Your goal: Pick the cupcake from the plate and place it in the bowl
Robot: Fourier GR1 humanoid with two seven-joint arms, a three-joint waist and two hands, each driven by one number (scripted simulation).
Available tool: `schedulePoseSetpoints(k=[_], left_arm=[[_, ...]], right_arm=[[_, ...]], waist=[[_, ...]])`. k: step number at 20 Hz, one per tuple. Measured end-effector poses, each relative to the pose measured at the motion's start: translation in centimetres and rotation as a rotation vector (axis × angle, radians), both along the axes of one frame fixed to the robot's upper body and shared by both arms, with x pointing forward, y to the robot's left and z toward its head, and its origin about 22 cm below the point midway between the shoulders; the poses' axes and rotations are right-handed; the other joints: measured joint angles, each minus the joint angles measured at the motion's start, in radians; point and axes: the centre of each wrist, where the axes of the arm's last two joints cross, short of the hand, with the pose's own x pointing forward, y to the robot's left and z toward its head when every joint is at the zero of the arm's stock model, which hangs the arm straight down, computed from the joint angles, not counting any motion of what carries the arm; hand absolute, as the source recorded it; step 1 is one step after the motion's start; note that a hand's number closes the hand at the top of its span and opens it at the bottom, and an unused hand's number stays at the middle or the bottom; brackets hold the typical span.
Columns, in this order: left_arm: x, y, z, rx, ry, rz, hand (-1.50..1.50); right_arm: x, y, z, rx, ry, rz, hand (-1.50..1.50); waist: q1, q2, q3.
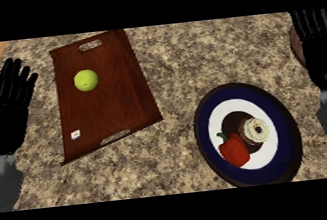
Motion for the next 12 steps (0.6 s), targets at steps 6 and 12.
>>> schedulePoseSetpoints(k=[6, 12], left_arm=[[0.1, 0.9, -0.2, 0.121, 0.123, -0.061, 0.00], [-0.4, 0.1, -1.7, 0.164, 0.258, -0.136, 0.00]], right_arm=[[-1.7, 0.0, -4.9, 0.012, 0.224, 0.079, 1.50], [-5.6, 0.0, -10.4, -0.252, 0.158, 0.042, -1.50]], waist=[[-0.024, 0.009, 0.006], [-0.037, 0.010, 0.005]])
